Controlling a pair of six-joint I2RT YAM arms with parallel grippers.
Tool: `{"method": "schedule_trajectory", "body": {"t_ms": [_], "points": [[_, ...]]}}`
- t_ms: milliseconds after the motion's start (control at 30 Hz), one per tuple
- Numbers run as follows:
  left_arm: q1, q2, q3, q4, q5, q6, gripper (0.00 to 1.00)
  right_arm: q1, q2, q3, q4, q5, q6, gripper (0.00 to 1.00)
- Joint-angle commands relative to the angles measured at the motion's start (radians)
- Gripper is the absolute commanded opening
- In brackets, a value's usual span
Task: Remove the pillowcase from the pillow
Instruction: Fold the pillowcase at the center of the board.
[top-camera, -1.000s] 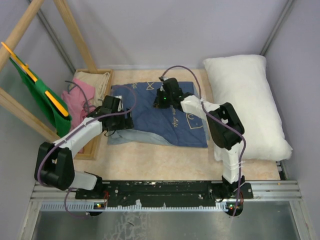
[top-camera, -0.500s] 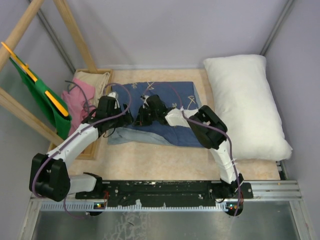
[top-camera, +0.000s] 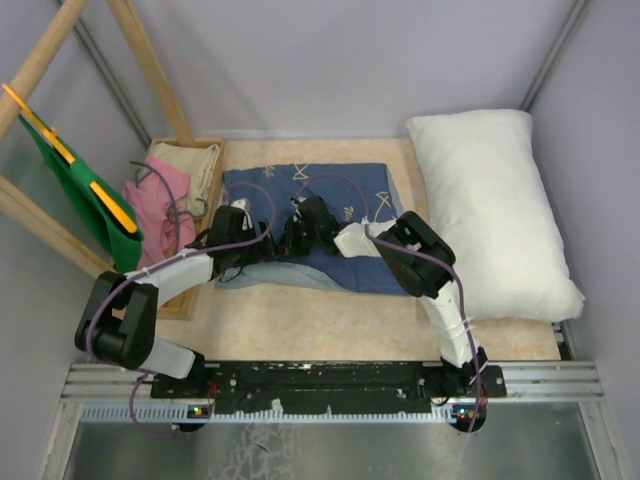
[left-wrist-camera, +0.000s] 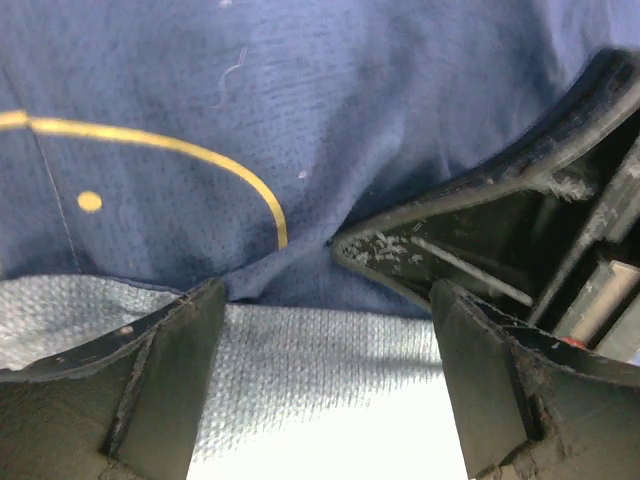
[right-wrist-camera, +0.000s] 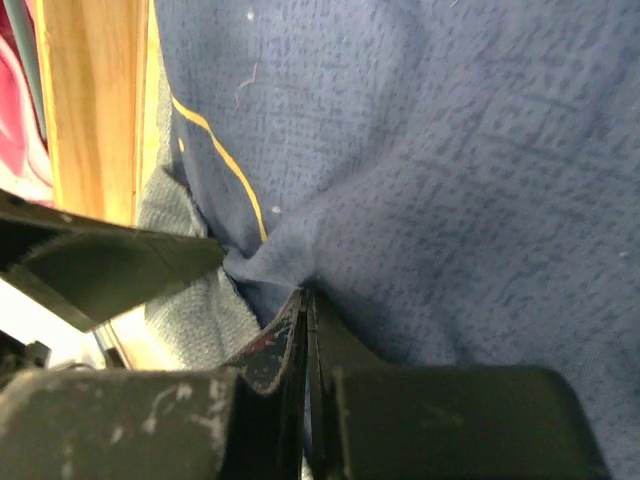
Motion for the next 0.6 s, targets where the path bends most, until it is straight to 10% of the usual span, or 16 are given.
{"method": "schedule_trajectory", "body": {"t_ms": [0, 567], "points": [[-0.032, -0.029, -0.1, 0.016, 0.033, -0.04, 0.88, -0.031, 0.028, -0.009, 0.028, 0.067, 0.041, 0.0], [-0.315, -0.462, -0.298, -0.513, 0.048, -0.483, 0.86, -0.099, 0.03, -0.033, 0.085, 0.102, 0.127, 0.0]]}}
